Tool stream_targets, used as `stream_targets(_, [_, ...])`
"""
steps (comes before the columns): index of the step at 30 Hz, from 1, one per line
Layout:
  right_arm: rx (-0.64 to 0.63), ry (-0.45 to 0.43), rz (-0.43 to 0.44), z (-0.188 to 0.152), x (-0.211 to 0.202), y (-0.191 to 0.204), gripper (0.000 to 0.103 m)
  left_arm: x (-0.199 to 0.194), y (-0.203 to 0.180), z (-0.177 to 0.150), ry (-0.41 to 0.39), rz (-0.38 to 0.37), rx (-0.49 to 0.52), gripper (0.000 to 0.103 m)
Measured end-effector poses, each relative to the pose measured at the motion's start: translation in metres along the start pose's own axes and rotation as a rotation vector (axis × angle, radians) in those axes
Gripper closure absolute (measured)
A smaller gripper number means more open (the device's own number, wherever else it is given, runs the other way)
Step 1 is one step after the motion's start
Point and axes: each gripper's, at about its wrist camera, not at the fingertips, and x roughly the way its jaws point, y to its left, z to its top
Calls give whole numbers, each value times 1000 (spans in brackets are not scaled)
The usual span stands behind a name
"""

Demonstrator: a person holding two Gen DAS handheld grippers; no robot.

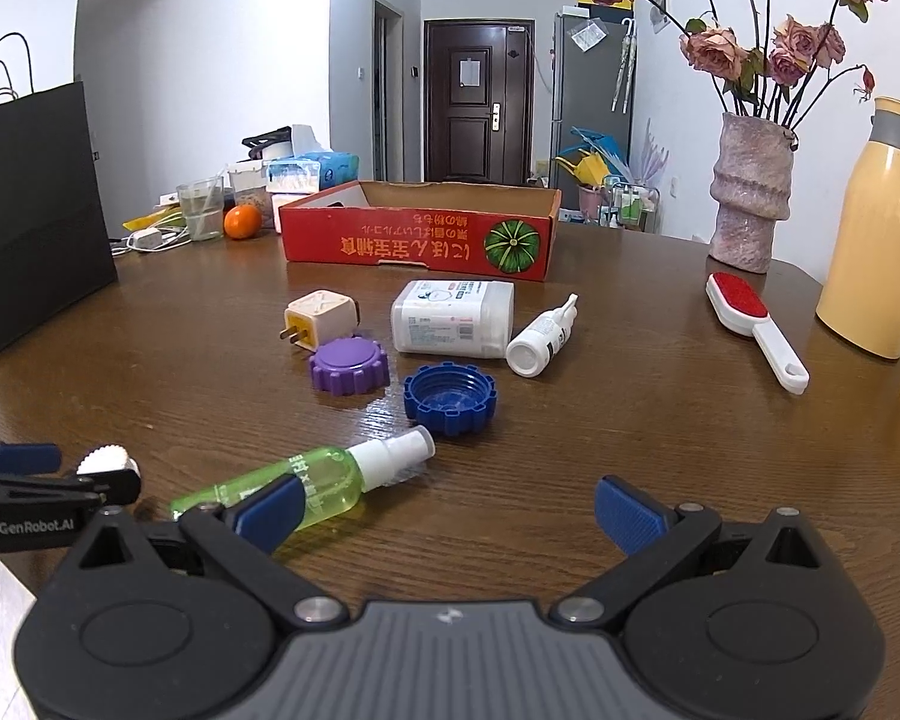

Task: Organize rigid objects
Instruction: 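Grasp the second white bottle cap with the left gripper, then lift the white cap with the left gripper while the right gripper grasps the green spray bottle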

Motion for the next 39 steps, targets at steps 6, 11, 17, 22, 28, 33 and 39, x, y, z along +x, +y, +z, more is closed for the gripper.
stream_targets(6, [1,-2,0,-1,0,3,0,-1,0,-2,-13,-35,2,61])
stream_targets(11, [4,0,12,0,2,12,0,-4,4,-1,-25,-48,-6,61])
stream_targets(17, [19,9,22,5,8,29,0,-10,13,4,-59,-56,-19,61])
stream_targets(22, [31,20,1,8,15,45,0,-10,22,7,-75,-65,-35,61])
stream_targets(28, [36,51,-37,10,26,62,0,-8,32,7,-82,-81,-52,61])
stream_targets(33, [47,61,-53,10,30,69,0,-5,38,6,-82,-94,-63,61])
stream_targets(39, [45,88,-60,7,38,71,2,-3,41,5,-78,-103,-72,61])
